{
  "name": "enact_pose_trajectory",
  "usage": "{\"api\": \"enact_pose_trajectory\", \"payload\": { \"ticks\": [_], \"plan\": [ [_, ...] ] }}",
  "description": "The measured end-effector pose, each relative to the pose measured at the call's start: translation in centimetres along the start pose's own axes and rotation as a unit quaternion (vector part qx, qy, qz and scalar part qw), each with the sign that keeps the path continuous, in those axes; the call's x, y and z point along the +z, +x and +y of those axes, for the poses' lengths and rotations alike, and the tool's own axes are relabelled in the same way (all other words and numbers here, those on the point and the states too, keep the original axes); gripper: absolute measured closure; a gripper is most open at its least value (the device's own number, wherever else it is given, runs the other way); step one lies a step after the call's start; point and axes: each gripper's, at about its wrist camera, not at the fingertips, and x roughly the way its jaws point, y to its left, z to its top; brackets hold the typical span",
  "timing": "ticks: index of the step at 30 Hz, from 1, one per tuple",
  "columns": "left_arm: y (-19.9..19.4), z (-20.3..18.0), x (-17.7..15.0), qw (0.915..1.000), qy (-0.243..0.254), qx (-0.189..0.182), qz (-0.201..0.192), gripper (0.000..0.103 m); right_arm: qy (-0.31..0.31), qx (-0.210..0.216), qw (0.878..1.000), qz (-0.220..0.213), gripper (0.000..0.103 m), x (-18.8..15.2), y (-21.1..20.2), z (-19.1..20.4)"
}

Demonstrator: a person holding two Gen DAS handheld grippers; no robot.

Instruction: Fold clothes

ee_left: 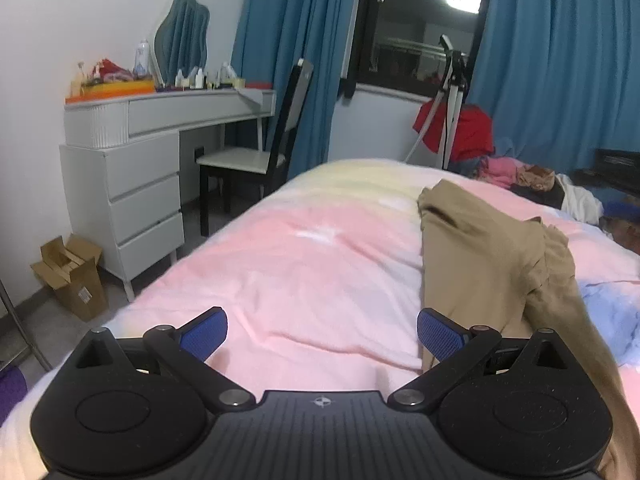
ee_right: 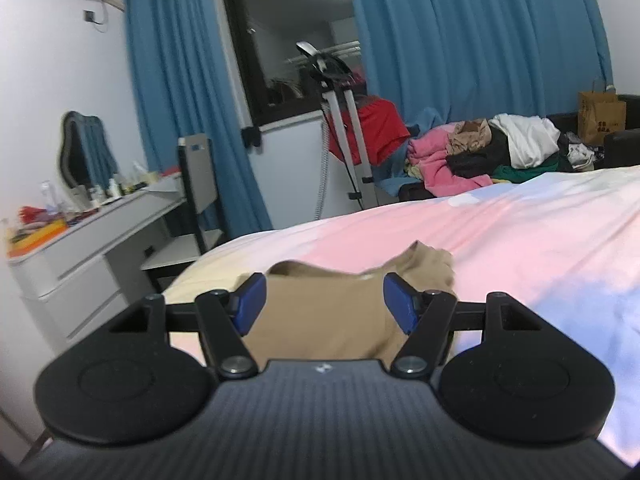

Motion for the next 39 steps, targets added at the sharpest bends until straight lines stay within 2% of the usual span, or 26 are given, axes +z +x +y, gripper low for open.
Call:
{"api": "enact_pose_trajectory", "payload": {
  "ticks": [6, 10, 13, 17, 22, 25, 27, 29, 32, 35, 39],
  "plan": [
    [-4.0, 0.4, 0.8, 0.9988, -0.039, -0.029, -0.011, 0.001, 0.013, 0.015, 1.000, -0.007, 0.036, -1.2, -12.0, -0.3],
    [-6.5, 0.0, 0.3, 0.9977, -0.042, -0.054, -0.003, 0.001, 0.001, 0.018, 1.000, 0.011, 0.036, -2.3, -16.8, -0.6],
    [-8.1, -0.5, -0.4, 0.9966, -0.040, -0.072, 0.010, 0.001, 0.003, 0.014, 1.000, 0.007, 0.036, -3.9, -19.4, -1.4],
    [-7.3, -2.5, -1.9, 0.9968, -0.010, -0.063, 0.047, 0.002, 0.034, 0.013, 0.999, 0.023, 0.035, -6.1, -20.9, -2.8],
    [-6.5, -4.1, -3.3, 0.9961, 0.031, -0.046, 0.069, 0.002, 0.033, 0.005, 0.999, 0.013, 0.035, -6.1, -21.2, -2.8],
    [-6.4, -4.1, -3.7, 0.9952, 0.039, -0.039, 0.081, 0.002, 0.035, 0.004, 0.999, 0.015, 0.035, -6.3, -21.3, -3.0],
    [-5.9, -3.0, -3.5, 0.9930, 0.015, -0.045, 0.108, 0.006, 0.040, 0.005, 0.999, 0.019, 0.035, -6.4, -21.2, -3.2],
    [-5.4, -1.7, -3.3, 0.9896, -0.012, -0.039, 0.138, 0.007, 0.045, 0.001, 0.999, 0.021, 0.035, -6.5, -21.3, -3.6],
    [-4.6, 0.2, -3.2, 0.9819, -0.028, -0.029, 0.185, 0.010, 0.058, -0.007, 0.998, 0.023, 0.035, -6.6, -21.1, -4.4],
    [-4.0, 2.2, -3.0, 0.9692, -0.054, -0.031, 0.238, 0.015, 0.077, -0.011, 0.996, 0.030, 0.035, -6.8, -20.8, -5.3],
    [-3.4, 5.1, -2.8, 0.9497, -0.119, -0.041, 0.287, 0.018, 0.106, -0.011, 0.993, 0.047, 0.035, -7.2, -19.8, -6.6]
  ]
}}
